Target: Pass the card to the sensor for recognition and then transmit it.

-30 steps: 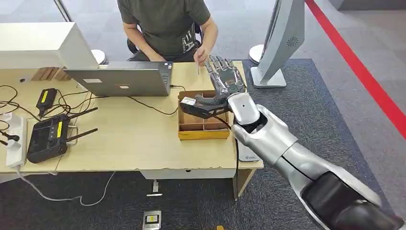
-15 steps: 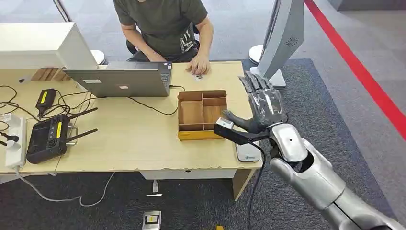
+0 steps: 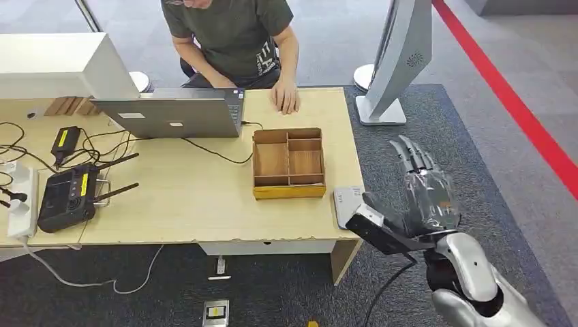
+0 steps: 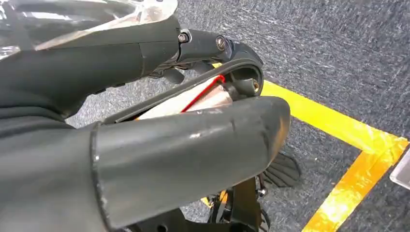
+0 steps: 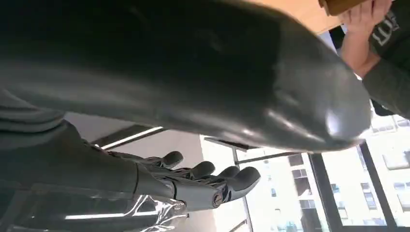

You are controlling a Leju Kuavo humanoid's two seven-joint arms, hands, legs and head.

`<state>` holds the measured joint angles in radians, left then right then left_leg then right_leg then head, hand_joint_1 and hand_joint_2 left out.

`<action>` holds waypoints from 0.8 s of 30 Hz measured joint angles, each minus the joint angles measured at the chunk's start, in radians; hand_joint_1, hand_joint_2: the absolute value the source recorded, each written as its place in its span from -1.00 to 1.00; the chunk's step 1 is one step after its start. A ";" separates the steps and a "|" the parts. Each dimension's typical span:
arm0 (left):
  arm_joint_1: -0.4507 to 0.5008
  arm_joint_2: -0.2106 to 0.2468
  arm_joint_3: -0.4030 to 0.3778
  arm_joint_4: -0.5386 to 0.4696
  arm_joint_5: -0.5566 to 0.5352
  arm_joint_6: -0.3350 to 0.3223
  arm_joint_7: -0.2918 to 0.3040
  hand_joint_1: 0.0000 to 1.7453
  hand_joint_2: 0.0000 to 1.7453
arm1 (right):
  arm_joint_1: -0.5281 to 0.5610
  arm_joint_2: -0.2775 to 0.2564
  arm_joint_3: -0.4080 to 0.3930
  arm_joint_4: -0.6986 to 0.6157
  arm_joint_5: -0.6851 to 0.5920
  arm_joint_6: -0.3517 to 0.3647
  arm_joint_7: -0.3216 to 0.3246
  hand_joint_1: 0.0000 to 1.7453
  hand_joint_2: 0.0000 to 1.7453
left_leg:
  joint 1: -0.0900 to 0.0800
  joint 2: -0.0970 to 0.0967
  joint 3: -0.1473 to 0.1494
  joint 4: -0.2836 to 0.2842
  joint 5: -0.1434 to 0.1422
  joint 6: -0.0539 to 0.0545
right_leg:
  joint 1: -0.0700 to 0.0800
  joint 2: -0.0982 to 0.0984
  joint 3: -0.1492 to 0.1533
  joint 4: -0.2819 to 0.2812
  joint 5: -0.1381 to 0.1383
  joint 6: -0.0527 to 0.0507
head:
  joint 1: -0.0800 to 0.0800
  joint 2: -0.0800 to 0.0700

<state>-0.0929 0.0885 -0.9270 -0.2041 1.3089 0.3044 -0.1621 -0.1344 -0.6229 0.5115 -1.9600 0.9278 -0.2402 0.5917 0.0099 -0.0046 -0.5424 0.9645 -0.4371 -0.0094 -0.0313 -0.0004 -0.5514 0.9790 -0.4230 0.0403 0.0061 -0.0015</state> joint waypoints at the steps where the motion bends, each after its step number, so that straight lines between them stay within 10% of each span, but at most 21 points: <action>1: -0.001 0.000 0.000 0.000 0.000 0.003 0.002 -1.00 -1.00 | 0.004 0.002 0.005 0.000 -0.003 -0.027 0.000 -1.00 -1.00 | 0.000 0.000 0.000 0.000 0.000 0.000 | 0.000 0.000 0.000 0.000 0.000 0.000 | 0.000 0.000; 18: -0.009 0.000 0.000 0.000 0.005 0.037 0.040 -1.00 -1.00 | 0.016 0.108 0.152 0.096 -0.013 -0.260 0.008 -1.00 -1.00 | 0.000 0.000 0.000 -0.001 0.000 0.000 | 0.000 0.000 0.000 0.000 0.000 0.000 | 0.000 0.000; 19: -0.009 0.000 0.000 0.000 0.005 0.037 0.042 -1.00 -1.00 | 0.015 0.116 0.158 0.106 -0.012 -0.260 0.008 -1.00 1.00 | 0.000 0.000 -0.001 -0.001 0.000 0.000 | 0.000 0.000 0.000 0.000 0.000 0.000 | 0.000 0.000; 24: -0.010 0.000 0.000 0.000 0.005 0.037 0.042 -1.00 -1.00 | -0.002 0.155 0.187 0.153 0.007 -0.238 -0.006 -1.00 1.00 | 0.000 0.000 0.000 -0.001 0.000 0.000 | 0.000 0.000 0.000 0.000 0.000 0.000 | 0.000 0.000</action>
<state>-0.1027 0.0881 -0.9270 -0.2041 1.3134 0.3414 -0.1198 -0.1363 -0.4684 0.6981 -1.8070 0.9343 -0.4783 0.5859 0.0104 -0.0046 -0.5428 0.9640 -0.4370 -0.0097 -0.0308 -0.0006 -0.5511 0.9794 -0.4232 0.0401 0.0061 -0.0015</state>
